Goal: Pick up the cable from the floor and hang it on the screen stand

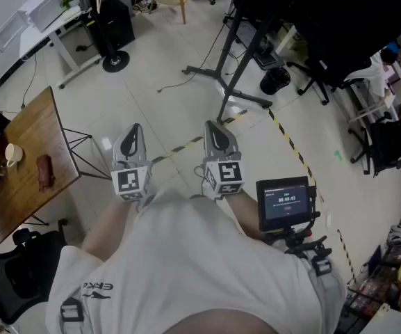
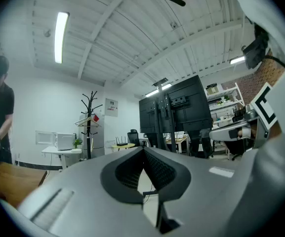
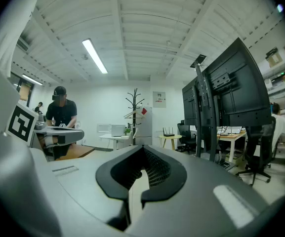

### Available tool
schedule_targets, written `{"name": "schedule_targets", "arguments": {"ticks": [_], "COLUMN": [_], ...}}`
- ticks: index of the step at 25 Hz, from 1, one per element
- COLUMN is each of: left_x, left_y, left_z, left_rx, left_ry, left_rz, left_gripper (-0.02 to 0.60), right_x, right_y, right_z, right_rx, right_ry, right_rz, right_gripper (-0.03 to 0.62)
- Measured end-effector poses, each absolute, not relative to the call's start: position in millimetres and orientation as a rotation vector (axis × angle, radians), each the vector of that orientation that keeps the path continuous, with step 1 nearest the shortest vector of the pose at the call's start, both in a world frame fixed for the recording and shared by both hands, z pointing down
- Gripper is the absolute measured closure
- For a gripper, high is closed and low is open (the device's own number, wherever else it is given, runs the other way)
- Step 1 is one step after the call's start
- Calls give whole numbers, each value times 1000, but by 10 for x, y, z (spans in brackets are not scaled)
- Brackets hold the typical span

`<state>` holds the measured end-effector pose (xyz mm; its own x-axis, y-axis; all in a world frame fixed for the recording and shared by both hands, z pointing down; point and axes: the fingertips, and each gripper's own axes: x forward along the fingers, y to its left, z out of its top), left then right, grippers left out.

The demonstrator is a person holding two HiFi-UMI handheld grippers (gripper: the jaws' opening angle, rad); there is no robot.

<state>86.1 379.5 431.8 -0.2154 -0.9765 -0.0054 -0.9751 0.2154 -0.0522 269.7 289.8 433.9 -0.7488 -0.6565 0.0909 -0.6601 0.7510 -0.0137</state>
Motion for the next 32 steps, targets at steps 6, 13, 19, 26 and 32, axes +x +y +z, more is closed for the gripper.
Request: {"name": "schedule_targets", "arguments": {"ticks": [6,13,19,26,32], "left_x": [892,603,204,-470,-937], "left_y": [3782,3268,2669,1963,1582], "left_z": [4259,4288,4325,4252,4288], "left_rx": [-1928,-1935,-1999,-2035,-2075], "left_ry": [2407,2400,2365,2336,2316], "left_rz": [-59,-46,-22,27,25], "left_gripper": [578,578,578,578,578], "right_x": [2694,2458,2052,1475,1005], "right_y": [2905,2419,1882,1243,816], "right_z": [4337,4337,4336,4178,4202], "right_rx": [1057,1083,1148,1226,1267], "right_ry": [-2873,-2864,-2842,-2810,-2782], "right_rz": [39,41,22,13,18], "right_gripper": [580,580,580,580,580]}}
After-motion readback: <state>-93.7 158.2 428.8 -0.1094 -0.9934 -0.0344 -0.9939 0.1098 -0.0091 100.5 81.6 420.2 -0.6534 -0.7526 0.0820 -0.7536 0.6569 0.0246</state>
